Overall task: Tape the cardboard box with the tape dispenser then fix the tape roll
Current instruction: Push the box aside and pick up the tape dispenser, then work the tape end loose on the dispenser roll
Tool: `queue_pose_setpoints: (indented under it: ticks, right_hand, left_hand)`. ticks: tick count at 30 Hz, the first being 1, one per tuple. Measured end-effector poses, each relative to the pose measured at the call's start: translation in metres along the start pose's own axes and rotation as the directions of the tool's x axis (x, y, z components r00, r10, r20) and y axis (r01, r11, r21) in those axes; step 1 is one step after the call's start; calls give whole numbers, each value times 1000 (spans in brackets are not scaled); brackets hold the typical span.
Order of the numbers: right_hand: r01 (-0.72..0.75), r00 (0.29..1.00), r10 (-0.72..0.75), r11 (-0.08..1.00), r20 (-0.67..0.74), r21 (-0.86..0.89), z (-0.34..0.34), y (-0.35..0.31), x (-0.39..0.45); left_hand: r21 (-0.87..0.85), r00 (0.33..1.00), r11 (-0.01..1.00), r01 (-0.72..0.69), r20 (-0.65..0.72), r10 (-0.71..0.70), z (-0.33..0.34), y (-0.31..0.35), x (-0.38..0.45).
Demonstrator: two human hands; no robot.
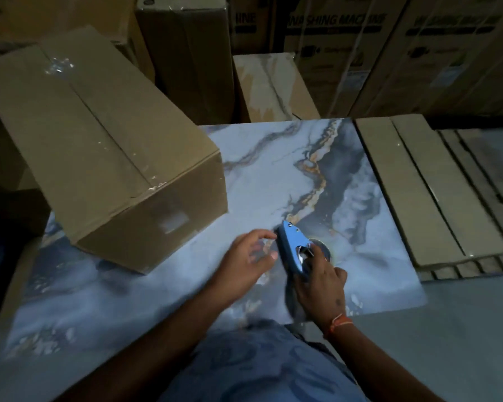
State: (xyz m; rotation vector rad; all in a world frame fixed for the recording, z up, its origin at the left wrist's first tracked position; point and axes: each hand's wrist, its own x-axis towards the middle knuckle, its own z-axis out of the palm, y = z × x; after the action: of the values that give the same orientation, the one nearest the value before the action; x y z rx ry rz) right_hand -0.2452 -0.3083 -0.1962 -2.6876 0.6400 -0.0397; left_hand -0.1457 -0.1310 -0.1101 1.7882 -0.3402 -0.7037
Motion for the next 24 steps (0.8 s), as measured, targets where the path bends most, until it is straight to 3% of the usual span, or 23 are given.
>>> queue_pose_setpoints:
  ticks: [5,10,15,17,19,21,22,24]
  right_hand:
    - [216,976,-206,929,-67,300,-18,32,11]
    - [357,934,-325,861,-148,362,-38,45,20]
    - [412,906,-409,786,-112,462,-46,46,29]
    - [483,853,-513,701,-99,525,-58,49,35]
    - [516,838,-523,662,-159,544,-76,52,45]
    - [438,895,-398,703,-201,560,-97,48,59]
    - [333,939,-308,708,-153,623,-105,44,68]
    - [23,974,-193,614,122,789,-116,32,91]
  left_hand:
    - [-167,996,982,84,-22,-89,74,-34,28]
    - [-298,981,955,9,-181,-65,108,-9,38]
    - [-141,905,986,-85,-426,18,112,2,43]
    - [-37,879,992,-124,-468,92,105,3,43]
    - [16,877,985,-173,-452,161,93,1,43]
    - [-7,898,979,-203,-400,183,82,3,40]
    - [10,910,977,-211,-364,200,76,4,40]
    - [126,927,965,-228,-275,255,65,8,39]
